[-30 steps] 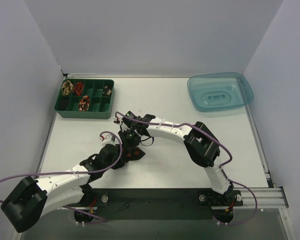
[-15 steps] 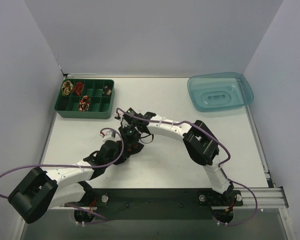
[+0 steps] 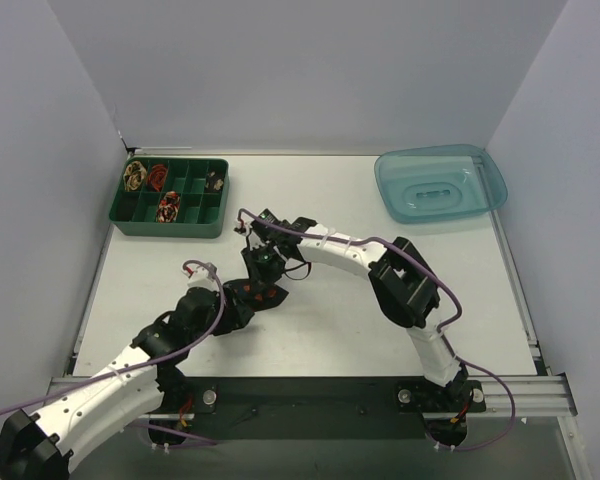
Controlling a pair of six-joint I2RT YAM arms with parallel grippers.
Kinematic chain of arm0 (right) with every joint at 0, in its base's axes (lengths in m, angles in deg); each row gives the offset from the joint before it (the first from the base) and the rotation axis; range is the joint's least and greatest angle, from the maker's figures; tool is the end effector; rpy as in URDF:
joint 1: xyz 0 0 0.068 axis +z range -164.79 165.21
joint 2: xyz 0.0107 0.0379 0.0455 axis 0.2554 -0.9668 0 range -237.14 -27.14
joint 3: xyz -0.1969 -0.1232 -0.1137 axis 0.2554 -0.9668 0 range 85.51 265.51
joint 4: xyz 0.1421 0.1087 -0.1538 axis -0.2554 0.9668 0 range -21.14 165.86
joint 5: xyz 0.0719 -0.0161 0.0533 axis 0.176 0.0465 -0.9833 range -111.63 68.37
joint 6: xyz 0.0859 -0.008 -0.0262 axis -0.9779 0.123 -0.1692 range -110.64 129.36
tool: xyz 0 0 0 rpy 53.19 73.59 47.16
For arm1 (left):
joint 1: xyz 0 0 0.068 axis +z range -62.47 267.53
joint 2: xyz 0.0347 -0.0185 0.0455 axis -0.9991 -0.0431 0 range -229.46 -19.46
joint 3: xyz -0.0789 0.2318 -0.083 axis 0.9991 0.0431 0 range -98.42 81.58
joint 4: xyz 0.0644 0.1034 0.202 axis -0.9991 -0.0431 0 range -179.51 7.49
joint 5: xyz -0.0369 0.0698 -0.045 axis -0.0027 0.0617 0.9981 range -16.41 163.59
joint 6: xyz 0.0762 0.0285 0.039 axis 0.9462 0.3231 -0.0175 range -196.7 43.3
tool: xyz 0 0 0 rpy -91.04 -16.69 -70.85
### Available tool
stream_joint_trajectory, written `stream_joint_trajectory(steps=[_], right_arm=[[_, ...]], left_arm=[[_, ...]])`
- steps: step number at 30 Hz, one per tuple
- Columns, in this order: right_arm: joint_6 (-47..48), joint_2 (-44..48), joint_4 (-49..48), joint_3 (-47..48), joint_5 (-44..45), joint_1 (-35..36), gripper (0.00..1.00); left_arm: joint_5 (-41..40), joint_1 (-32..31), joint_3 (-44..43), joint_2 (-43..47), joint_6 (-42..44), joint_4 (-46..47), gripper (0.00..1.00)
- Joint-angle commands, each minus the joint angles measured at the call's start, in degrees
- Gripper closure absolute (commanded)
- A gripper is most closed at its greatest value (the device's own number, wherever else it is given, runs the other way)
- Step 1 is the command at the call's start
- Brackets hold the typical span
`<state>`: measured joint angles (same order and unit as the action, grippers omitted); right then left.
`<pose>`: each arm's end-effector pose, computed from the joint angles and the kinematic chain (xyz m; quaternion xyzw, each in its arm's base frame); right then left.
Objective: Roll the ties
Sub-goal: Roll the tie at the center of the board.
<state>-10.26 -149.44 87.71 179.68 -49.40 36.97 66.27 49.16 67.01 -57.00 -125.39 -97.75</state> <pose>0.2629 0.3943 0.1683 -0.3346 0.8435 0.3890 0.1588 0.1373 -0.0956 0.1405 -0.1084 0.8916 -0.2586 0.3555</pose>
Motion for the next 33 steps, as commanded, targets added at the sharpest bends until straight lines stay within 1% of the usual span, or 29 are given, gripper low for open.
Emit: stream_joint_trajectory(steps=[1, 6, 10, 13, 15, 16, 17, 18, 19, 21, 22, 24, 25, 28, 33], right_arm=[[0.54, -1.01, 2.77, 2.33, 0.52, -0.35, 0.94], [1.07, -1.89, 2.86, 1.98, 1.84, -0.44, 0.94], [1.16, -1.98, 2.77, 1.72, 2.11, -0.88, 0.94], [1.25, -2.24, 2.77, 1.10, 1.93, -1.05, 0.94], [1.34, -2.24, 2.77, 0.84, 1.75, -0.97, 0.94], [1.25, -2.07, 2.68, 0.58, 1.75, -0.97, 0.94], [1.16, -2.06, 2.68, 0.40, 1.67, -0.97, 0.94], [1.25, -1.98, 2.59, 0.14, 1.67, -0.97, 0.94], [1.16, -1.80, 2.59, -0.04, 1.67, -0.97, 0.94], [1.25, -1.54, 2.42, -0.83, 1.67, -0.97, 0.94], [1.16, -1.19, 2.33, -1.09, 1.67, -0.97, 0.94], [1.16, -1.01, 2.07, -1.79, 1.67, -0.97, 0.94], [1.07, -0.75, 1.98, -2.06, 1.75, -0.88, 0.94], [0.90, -0.57, 1.72, -3.03, 1.67, -0.88, 0.94], [0.72, -0.83, 1.36, -3.82, 1.58, -0.70, 0.94]], left_arm=[[-2.26, 1.72, -5.55, 1.15, 1.05, -6.11, 0.28], [-4.46, 3.91, -8.28, -1.13, 1.49, -5.06, 0.25], [-6.22, 7.07, -9.07, -2.28, 1.05, -5.93, 0.24], [-6.40, 9.62, -7.68, -0.61, 0.44, -5.59, 0.23], [-5.44, 11.55, -6.79, 0.36, 0.35, -5.41, 0.19], [-4.65, 13.83, -5.48, 1.14, 0.35, -4.45, 0.17], [-3.42, 15.07, -4.69, 1.50, 0.43, -3.40, 0.16], [0.59, 16.30, -3.55, 1.59, 0.61, -1.82, 0.15], [2.72, 17.88, -1.62, 1.33, 0.44, 1.24, 0.15], [7.29, 22.09, 0.76, 0.19, 0.00, 4.77, 0.15], [12.36, 23.33, 1.81, -1.21, -0.61, 8.88, 0.15], [16.52, 26.75, 5.33, -2.97, -1.41, 13.64, 0.15], [20.28, 27.46, 6.56, -4.81, -2.46, 19.49, 0.14], [22.95, 28.53, 9.29, -7.54, -4.04, 26.64, 0.15], [23.48, 28.44, 10.35, -7.99, -4.49, 29.04, 0.15]])
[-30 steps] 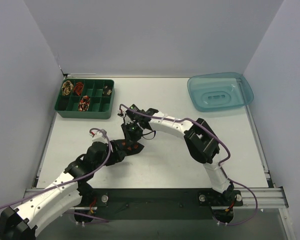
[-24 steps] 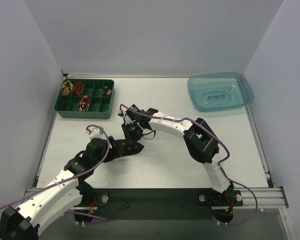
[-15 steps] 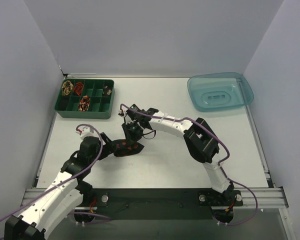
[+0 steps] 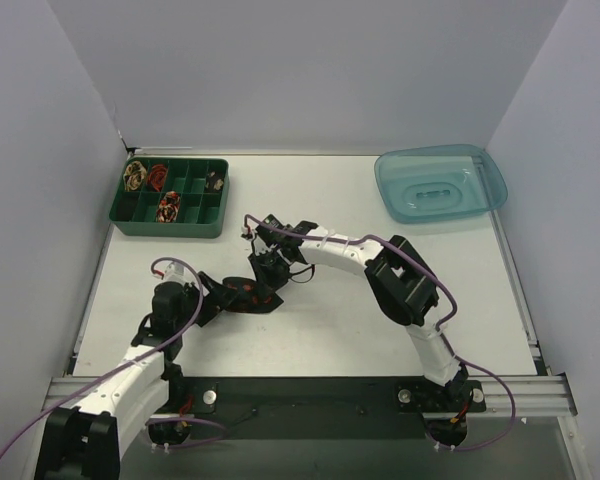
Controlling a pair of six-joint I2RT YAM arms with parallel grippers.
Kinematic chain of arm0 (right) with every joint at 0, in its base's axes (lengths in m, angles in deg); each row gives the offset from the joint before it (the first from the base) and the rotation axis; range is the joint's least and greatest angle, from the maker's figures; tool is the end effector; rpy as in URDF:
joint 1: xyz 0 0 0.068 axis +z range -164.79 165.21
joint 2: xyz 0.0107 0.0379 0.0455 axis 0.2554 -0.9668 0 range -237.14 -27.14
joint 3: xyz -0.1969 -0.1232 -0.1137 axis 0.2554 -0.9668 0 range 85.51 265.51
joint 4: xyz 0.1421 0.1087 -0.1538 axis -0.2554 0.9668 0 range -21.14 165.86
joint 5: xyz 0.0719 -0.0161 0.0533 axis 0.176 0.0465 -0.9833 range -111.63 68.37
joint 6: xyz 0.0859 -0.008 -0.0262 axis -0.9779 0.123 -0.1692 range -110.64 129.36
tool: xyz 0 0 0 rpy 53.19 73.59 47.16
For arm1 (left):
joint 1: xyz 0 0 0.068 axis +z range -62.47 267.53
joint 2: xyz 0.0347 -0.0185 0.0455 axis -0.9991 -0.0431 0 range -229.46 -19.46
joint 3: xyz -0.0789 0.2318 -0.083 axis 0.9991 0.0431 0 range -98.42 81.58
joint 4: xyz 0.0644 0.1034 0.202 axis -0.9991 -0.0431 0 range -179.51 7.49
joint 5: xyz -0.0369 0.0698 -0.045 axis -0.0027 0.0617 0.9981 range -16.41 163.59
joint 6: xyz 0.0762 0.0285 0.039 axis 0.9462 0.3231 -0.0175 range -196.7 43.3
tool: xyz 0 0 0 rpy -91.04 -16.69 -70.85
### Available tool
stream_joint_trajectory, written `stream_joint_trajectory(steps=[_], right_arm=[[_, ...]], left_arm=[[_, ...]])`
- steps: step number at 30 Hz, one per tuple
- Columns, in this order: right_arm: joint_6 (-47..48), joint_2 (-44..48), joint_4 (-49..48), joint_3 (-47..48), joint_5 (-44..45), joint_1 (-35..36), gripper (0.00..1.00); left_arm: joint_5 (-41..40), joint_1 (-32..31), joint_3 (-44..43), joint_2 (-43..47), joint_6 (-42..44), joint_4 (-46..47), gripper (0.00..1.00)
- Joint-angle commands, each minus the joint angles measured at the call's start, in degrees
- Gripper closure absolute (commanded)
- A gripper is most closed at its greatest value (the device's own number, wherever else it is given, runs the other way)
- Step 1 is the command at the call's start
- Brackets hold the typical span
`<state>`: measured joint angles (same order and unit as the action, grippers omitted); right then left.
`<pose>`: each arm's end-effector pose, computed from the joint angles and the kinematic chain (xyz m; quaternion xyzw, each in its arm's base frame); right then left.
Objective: Roll the ties
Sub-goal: Roll the tie at the center of the board.
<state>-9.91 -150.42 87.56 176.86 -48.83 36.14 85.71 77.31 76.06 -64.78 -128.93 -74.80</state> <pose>0.2648 0.3847 0.1451 -0.3259 0.8588 0.3694 0.1405 0.1739 -0.0485 0.1164 -0.2641 0.8306 -0.3286 0.3637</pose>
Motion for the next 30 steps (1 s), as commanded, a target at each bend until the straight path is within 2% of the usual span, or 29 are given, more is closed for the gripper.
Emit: stream_joint_trajectory(steps=[1, 7, 11, 15, 17, 21, 24, 29, 30], right_arm=[[0.20, 0.06, 1.52, -1.00, 1.10, 0.13, 0.94], [0.11, -0.03, 1.25, -1.00, 1.10, 0.21, 0.94], [0.02, 0.06, 1.16, -1.17, 1.01, 0.13, 0.94], [0.11, 0.76, 1.16, -1.53, 1.71, 0.21, 0.94], [0.11, 0.59, 1.34, -1.35, 1.71, 0.21, 0.94], [0.11, 0.68, 1.16, -2.49, 2.50, 0.39, 0.94], [0.28, 0.94, 1.16, -3.63, 3.82, 0.48, 0.94], [0.72, -0.11, 1.25, -4.25, 4.88, 0.74, 0.94], [0.81, -0.29, 1.17, -4.34, 5.14, 0.74, 0.94]], left_arm=[[4.05, 0.29, 1.47, -0.56, -0.77, 6.09, 0.16], [5.90, 0.20, 3.67, -4.41, -0.95, 11.01, 0.23], [5.02, 0.20, 3.41, -5.74, 0.81, 10.67, 0.24], [3.18, 0.20, 1.57, -3.03, 3.53, 2.35, 0.22], [1.77, 0.29, 0.60, 0.83, 4.06, -1.01, 0.20], [-0.86, 0.20, -3.00, 9.70, 6.95, -13.73, 0.19], [-2.62, 0.11, -7.21, 12.62, 9.68, -19.54, 0.20], [-2.90, 0.02, -10.83, 9.38, 12.41, -21.68, 0.21], [-2.72, 0.02, -11.70, 7.55, 12.67, -20.90, 0.24]])
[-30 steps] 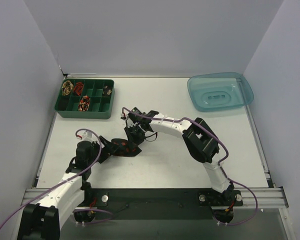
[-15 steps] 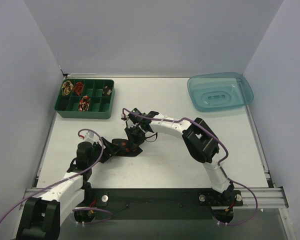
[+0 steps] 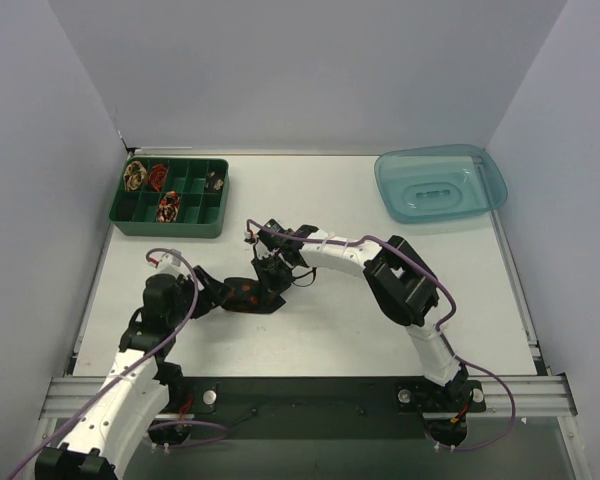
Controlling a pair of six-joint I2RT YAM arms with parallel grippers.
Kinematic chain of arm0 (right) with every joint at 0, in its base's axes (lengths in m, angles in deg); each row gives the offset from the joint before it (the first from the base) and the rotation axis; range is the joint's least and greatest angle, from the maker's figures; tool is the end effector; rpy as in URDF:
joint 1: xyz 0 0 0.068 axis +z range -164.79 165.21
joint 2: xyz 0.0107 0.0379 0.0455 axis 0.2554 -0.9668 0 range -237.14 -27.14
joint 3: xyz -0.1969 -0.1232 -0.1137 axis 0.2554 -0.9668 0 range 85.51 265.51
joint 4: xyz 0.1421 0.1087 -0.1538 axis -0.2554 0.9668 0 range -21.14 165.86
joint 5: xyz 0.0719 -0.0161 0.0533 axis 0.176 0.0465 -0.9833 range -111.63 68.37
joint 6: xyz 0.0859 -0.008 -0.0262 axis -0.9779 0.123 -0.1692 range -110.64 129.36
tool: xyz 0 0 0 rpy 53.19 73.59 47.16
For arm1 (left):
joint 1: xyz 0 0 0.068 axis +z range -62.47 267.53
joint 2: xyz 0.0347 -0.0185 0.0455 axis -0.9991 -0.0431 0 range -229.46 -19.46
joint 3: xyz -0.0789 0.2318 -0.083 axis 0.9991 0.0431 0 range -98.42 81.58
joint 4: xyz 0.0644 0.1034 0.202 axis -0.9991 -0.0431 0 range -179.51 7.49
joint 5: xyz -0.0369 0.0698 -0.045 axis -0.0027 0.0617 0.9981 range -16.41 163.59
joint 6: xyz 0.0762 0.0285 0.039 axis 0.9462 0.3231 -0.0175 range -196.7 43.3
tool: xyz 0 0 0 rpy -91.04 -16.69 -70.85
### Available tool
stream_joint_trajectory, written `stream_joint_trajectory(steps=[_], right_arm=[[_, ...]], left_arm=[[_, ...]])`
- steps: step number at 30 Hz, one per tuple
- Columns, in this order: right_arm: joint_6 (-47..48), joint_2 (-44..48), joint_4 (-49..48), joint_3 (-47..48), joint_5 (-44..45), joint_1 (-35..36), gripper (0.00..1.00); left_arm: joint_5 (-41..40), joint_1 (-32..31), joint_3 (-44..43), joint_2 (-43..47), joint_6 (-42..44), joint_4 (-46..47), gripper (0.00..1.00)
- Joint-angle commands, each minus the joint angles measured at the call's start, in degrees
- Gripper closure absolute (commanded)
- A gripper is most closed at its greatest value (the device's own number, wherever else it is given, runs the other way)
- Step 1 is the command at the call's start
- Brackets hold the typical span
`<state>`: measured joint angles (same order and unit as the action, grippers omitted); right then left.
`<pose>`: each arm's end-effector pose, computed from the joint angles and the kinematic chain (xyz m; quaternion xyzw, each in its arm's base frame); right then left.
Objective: Roll the ties
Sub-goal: Roll the tie at the center of the board.
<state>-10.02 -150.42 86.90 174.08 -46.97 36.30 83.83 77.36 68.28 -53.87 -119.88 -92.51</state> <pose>0.2612 0.3786 0.1304 -0.3200 0.8702 0.3496 0.1346 0.1650 -0.0441 0.1528 -0.2043 0.8441 -0.2893 0.4026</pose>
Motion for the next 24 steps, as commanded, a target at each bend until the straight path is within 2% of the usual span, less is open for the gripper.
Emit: stream_joint_trajectory(steps=[1, 7, 8, 12, 13, 14, 17, 18, 19, 24], right_arm=[[0.92, -0.38, 1.82, -1.82, 3.37, 0.59, 0.94], [0.57, -0.99, 1.91, -1.92, 3.90, 0.59, 0.94], [0.57, -1.08, 1.91, -1.74, 3.90, 0.50, 0.94], [0.57, -1.08, 2.00, -1.65, 4.16, 0.59, 0.94], [0.22, -1.17, 2.08, -1.65, 4.16, 0.50, 0.94], [0.30, -1.26, 2.17, -1.56, 4.16, 0.41, 0.94], [-0.05, -1.34, 2.26, -1.48, 3.64, 0.24, 0.94], [-0.13, -1.34, 2.26, -1.48, 3.29, 0.06, 0.94], [-0.22, -1.43, 2.26, -1.48, 3.20, -0.03, 0.94], [-0.57, -0.99, 2.35, -1.83, 3.19, -0.29, 0.94]], left_arm=[[-0.66, -0.28, -4.88, -4.08, 4.15, -3.10, 0.26], [-5.22, -7.39, -13.66, -8.56, 7.14, -4.15, 0.39], [-6.62, -10.36, -14.73, -9.52, 7.40, -4.32, 0.45], [-9.80, -16.54, -17.46, -15.31, 7.76, -3.37, 0.57], [-9.80, -17.24, -17.72, -16.29, 7.67, -2.66, 0.61], [-9.80, -18.64, -18.07, -17.26, 7.76, -1.35, 0.70], [-11.81, -20.58, -18.87, -21.74, 8.02, -0.46, 0.85], [-12.08, -21.63, -19.22, -23.75, 8.02, -0.11, 0.95], [-12.17, -21.99, -19.22, -24.64, 8.02, 0.41, 0.99], [-12.08, -24.10, -18.96, -29.03, 7.06, 3.93, 1.00]])
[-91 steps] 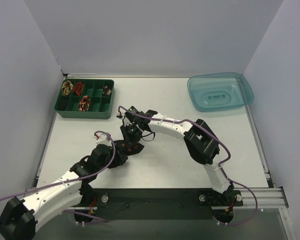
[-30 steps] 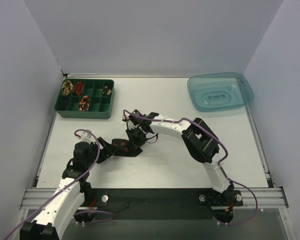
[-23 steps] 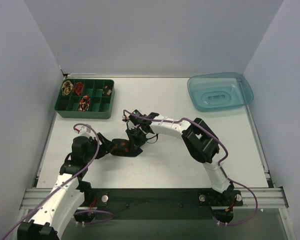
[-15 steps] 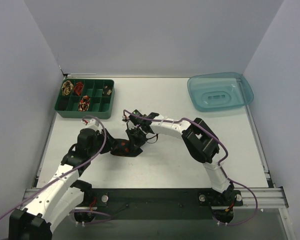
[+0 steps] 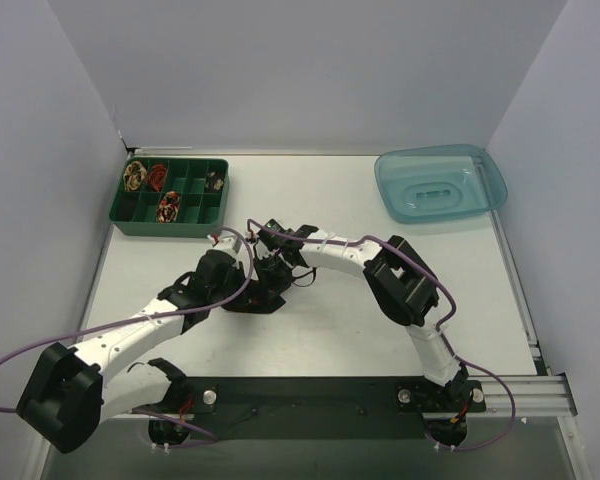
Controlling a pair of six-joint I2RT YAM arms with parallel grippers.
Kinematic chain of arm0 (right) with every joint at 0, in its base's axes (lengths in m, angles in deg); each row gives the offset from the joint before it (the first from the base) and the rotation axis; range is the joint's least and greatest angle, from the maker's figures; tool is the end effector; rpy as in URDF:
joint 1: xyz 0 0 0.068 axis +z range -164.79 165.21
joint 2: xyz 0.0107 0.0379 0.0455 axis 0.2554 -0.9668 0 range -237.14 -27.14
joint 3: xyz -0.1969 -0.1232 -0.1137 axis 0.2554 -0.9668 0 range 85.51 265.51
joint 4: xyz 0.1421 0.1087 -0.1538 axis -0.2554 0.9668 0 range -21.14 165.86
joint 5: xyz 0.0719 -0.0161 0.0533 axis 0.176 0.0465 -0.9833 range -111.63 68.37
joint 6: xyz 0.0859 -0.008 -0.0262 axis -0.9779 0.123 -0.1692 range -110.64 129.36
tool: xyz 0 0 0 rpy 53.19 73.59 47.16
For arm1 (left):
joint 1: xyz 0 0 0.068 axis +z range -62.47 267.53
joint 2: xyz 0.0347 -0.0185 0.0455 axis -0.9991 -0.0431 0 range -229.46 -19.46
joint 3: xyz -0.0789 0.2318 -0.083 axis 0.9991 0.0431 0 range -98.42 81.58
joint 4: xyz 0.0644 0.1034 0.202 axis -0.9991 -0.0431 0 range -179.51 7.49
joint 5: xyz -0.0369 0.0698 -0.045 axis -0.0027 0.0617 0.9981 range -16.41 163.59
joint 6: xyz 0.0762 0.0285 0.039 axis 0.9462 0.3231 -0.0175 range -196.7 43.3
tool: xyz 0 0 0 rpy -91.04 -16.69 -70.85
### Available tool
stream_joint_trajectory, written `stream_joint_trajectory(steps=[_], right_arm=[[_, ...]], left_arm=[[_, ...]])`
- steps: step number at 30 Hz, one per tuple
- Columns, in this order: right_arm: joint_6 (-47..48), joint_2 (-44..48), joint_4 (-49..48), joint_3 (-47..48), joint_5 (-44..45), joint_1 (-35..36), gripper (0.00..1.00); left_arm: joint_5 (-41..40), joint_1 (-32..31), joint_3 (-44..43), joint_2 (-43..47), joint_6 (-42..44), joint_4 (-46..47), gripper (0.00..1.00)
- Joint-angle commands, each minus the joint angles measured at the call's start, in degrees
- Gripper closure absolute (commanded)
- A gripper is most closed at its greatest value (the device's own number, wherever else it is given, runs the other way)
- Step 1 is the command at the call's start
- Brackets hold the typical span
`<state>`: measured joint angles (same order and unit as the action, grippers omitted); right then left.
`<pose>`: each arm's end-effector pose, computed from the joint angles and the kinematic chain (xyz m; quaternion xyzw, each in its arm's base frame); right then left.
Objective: Roll the ties
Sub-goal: Roll the tie at the center of the board.
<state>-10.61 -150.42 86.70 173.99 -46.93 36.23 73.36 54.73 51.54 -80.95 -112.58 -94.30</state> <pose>0.2618 0.3783 0.1302 -0.3150 0.8718 0.3504 0.1340 0.1940 -0.1246 0.1643 -0.0254 0.9176 -0.2224 0.3286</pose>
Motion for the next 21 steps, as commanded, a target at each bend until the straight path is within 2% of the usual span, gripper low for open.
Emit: stream_joint_trajectory(steps=[1, 14, 21], right_arm=[[0.02, -0.99, 2.54, -2.00, 3.24, -0.31, 0.94], [-0.25, -1.52, 2.72, -2.36, 3.15, -0.49, 0.94], [-0.25, -1.70, 3.07, -2.88, 4.03, -0.57, 0.94]], left_arm=[[-1.70, -2.00, -2.13, -2.48, -0.42, 6.16, 1.00], [-6.01, -4.47, -4.32, -10.92, -0.86, 8.71, 1.00], [-9.08, -4.73, -3.80, -11.19, -3.23, 7.93, 1.00]])
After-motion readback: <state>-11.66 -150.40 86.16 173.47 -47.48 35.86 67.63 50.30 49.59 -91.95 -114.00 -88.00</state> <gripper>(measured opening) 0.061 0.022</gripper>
